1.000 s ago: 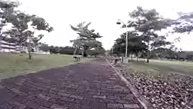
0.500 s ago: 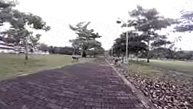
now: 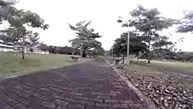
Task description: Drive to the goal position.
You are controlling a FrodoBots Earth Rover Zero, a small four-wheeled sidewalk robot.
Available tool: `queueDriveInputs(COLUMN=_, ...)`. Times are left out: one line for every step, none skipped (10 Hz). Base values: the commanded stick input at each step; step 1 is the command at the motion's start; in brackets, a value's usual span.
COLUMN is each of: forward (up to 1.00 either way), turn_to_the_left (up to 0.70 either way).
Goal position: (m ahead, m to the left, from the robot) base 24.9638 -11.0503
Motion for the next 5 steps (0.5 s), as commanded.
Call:
queueDriveInputs(forward=0.7, turn_to_the_left=0.0)
queueDriveInputs(forward=0.7, turn_to_the_left=0.0)
queueDriveInputs(forward=0.7, turn_to_the_left=0.0)
queueDriveInputs(forward=0.7, turn_to_the_left=0.0)
queueDriveInputs(forward=0.7, turn_to_the_left=0.0)
